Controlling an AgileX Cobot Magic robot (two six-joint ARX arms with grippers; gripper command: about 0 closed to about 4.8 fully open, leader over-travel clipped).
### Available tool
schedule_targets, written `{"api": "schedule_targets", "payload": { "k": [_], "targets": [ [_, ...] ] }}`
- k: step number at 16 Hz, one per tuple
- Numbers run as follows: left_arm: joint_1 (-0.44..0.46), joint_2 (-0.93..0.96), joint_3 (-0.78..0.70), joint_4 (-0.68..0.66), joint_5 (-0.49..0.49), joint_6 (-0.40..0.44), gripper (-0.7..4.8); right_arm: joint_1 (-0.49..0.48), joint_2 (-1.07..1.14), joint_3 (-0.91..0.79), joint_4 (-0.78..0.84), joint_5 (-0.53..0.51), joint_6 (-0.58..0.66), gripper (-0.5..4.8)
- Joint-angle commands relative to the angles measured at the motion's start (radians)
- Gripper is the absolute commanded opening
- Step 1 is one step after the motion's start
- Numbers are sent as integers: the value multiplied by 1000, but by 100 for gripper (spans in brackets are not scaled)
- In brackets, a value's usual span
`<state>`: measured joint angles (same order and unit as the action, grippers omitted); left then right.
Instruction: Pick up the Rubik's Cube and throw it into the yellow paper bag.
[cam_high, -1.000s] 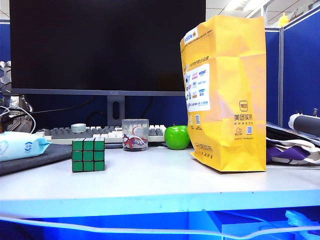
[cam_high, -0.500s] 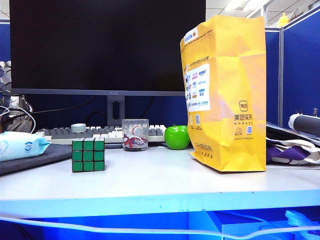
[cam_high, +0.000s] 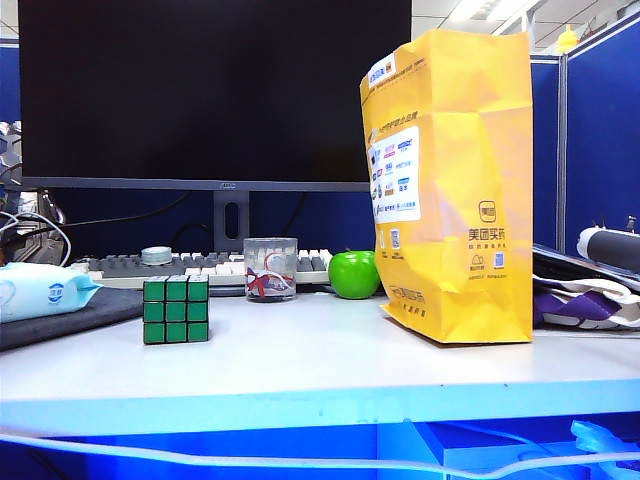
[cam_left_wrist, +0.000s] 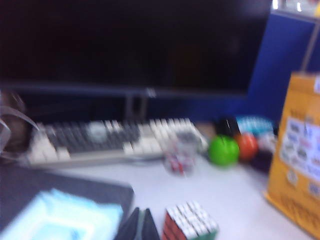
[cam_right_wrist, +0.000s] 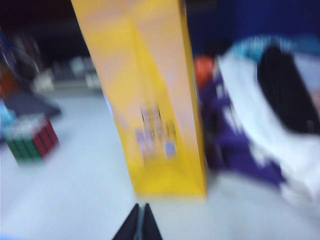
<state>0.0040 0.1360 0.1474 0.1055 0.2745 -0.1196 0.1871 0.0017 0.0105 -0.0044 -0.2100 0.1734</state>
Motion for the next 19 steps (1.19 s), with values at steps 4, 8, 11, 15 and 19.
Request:
{"api": "schedule_targets", "payload": {
  "k": [4,8,11,15,19],
  "targets": [
    [-1,659,418,-10,243,130,-6,2,0,-9,217,3,18,-1],
    [-21,1088,890,-482,333,528,-5,5,0,-9,213,-2,60,-1],
    [-52,1181,1029,-666,237,818,44,6,1,-9,219,-5,115,-1],
    [-129,1185,1029,-686,155,963,122,6,81,43,276,89,106,-2],
    [-180,1223,1029,-693,87,983,345,1,423,309,262,69,84,-2]
  ]
}}
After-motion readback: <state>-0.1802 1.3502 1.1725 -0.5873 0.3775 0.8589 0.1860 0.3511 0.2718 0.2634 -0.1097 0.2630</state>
